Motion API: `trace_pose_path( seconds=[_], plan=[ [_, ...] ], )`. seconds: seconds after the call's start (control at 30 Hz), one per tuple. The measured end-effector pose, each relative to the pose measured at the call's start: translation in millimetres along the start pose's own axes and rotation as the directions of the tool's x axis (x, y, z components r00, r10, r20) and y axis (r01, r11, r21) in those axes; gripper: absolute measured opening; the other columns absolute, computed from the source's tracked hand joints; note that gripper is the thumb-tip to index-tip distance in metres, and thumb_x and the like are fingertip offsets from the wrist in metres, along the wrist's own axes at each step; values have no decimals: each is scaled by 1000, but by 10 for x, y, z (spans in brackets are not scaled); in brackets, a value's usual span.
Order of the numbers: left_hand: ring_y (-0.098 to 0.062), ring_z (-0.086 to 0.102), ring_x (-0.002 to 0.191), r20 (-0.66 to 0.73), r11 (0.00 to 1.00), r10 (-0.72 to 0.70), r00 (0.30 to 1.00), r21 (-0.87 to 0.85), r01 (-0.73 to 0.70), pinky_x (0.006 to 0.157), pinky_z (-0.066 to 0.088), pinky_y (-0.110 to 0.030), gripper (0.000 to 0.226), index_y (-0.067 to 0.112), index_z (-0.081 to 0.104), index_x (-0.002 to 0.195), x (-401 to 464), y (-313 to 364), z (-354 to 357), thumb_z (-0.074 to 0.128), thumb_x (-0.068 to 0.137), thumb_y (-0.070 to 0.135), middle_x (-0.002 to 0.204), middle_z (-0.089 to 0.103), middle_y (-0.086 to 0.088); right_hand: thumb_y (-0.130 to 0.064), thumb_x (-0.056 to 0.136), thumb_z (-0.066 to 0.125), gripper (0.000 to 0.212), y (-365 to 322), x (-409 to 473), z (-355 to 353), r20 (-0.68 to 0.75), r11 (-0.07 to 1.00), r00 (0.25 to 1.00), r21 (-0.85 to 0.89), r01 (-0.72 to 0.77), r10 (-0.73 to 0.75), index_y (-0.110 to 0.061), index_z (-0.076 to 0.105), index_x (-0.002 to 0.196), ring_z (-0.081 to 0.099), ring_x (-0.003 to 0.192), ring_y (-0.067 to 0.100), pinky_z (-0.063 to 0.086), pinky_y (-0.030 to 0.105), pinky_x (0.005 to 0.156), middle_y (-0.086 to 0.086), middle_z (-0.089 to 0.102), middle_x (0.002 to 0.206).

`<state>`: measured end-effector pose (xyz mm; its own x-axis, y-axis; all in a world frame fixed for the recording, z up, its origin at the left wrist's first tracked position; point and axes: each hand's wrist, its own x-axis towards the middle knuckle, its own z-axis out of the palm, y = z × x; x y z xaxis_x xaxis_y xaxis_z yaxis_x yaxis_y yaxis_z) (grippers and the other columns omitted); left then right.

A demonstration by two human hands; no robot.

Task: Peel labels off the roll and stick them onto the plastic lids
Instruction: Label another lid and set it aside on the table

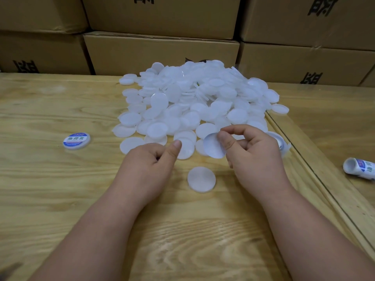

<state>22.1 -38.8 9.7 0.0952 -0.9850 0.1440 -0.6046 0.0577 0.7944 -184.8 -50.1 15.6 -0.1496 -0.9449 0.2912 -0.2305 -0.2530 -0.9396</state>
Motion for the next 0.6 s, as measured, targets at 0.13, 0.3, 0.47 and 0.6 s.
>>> trace_pose_path(
  seconds=[0.13,0.3,0.47,0.6],
  plan=[
    [-2,48,50,48,999,14,999,-49,-12,50,38,-21,35,27,51,81,25,10,-44,43,100,55,60,57,12,-29,95,70,2,-14,-3,-4,14,1000,1000,-24,-4,4,-31,70,93,53,47,2,40,8,49,-3,58,45],
    [8,56,80,224,983,119,967,112,-147,68,40,-6,40,55,46,134,-20,-1,-32,43,105,27,83,64,16,-31,96,69,2,-17,2,-12,4,1000,1000,-9,-27,27,-31,70,97,47,43,1,39,11,48,-3,69,56],
    [9,59,89,286,977,52,957,183,-107,76,46,-11,32,49,64,123,-59,110,28,47,100,36,90,65,22,-22,99,65,6,-57,3,-8,-16,996,998,77,-55,56,-24,70,99,49,44,4,43,20,52,-4,78,75],
    [-2,63,96,318,891,2,948,430,-147,83,55,-35,64,47,63,111,-93,184,116,46,65,88,95,67,22,-11,98,61,15,-89,0,-12,-16,983,994,151,-108,112,-17,74,94,51,46,13,47,23,46,-4,77,78]
  ],
)
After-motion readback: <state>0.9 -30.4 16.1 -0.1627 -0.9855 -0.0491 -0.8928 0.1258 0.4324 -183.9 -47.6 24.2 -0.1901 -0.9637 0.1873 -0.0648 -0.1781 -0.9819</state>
